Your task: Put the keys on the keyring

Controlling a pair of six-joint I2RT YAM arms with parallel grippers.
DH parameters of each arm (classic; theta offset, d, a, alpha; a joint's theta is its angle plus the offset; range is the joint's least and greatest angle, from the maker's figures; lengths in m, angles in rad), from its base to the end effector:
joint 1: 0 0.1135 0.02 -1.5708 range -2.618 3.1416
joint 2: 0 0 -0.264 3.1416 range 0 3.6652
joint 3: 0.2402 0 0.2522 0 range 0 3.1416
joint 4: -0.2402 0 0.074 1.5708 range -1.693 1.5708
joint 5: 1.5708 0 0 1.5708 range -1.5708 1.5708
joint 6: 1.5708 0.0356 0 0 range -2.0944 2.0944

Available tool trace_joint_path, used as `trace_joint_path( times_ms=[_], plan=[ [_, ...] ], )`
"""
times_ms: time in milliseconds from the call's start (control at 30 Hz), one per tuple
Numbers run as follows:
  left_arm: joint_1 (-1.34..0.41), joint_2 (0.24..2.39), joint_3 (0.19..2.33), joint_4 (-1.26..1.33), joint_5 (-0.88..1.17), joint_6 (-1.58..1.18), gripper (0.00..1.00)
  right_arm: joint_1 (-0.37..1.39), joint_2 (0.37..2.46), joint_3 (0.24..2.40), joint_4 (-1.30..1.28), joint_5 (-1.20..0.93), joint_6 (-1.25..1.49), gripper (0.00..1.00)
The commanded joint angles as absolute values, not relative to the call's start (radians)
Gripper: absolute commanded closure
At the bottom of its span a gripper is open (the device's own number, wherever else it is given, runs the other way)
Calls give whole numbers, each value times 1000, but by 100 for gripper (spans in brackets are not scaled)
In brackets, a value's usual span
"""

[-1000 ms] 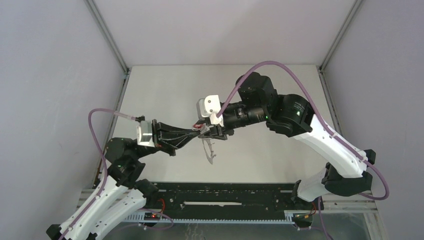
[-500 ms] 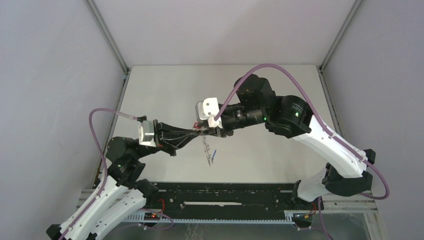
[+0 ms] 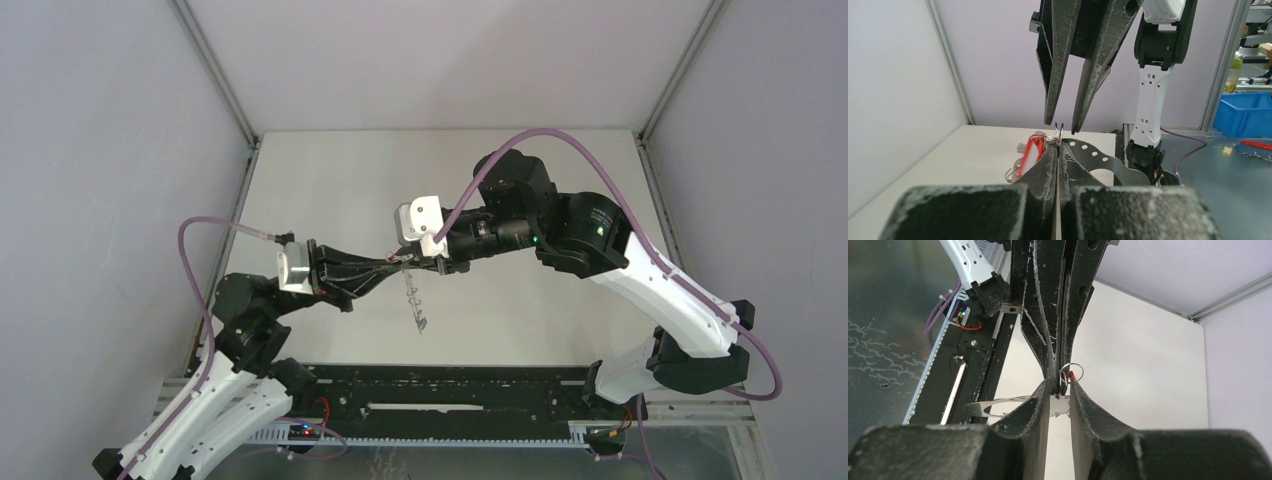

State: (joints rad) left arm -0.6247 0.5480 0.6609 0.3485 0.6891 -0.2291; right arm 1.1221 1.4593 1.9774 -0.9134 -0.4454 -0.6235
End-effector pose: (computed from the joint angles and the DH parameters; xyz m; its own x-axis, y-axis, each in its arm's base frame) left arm 0.0859 -0.0898 0.3834 0.1443 -0.3201 -0.9363 0.9714 0.2263 0.0723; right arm 0.1040 0.2514 0.5084 0.4398 -0.3011 -0.8461 -0.8977 -0.1756 -0.4042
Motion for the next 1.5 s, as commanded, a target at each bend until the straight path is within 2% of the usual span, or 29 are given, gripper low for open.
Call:
trace_joint_path(
  times_ms=[0, 300, 433, 500, 633, 700, 833, 933, 1100, 1300, 1467],
  plan=[
    [-629, 548, 665, 377, 698, -203, 100, 1137, 1447, 1982, -905, -445, -630, 72],
    [-629, 544, 666, 375, 700, -188, 100, 1148, 1476, 2007, -920, -431, -631, 80],
    [-629, 543, 669, 376, 697, -184, 100, 1156, 1485, 2013, -935, -406, -637, 91],
    [-629, 541, 669, 376, 696, -183, 100, 1159, 1486, 2013, -936, -389, -640, 100],
    [-629, 538, 669, 368, 694, -169, 100, 1161, 1478, 2019, -936, -360, -634, 100],
    [-629, 535, 671, 354, 691, -156, 93, 1160, 1472, 2018, -937, -350, -633, 100],
    [-628, 519, 685, 283, 721, -77, 63, 1153, 1464, 2005, -941, -370, -608, 100],
    [-628, 492, 702, 150, 760, 49, 51, 1121, 1457, 2003, -948, -434, -565, 100],
    [-629, 422, 706, -29, 764, 241, 43, 1083, 1428, 1968, -944, -533, -514, 100],
    [-629, 399, 720, -38, 644, 430, 42, 1081, 1455, 1979, -1001, -570, -483, 100],
    [-629, 427, 766, -102, 754, 643, 40, 1085, 1524, 2050, -1102, -643, -476, 100]
  ],
)
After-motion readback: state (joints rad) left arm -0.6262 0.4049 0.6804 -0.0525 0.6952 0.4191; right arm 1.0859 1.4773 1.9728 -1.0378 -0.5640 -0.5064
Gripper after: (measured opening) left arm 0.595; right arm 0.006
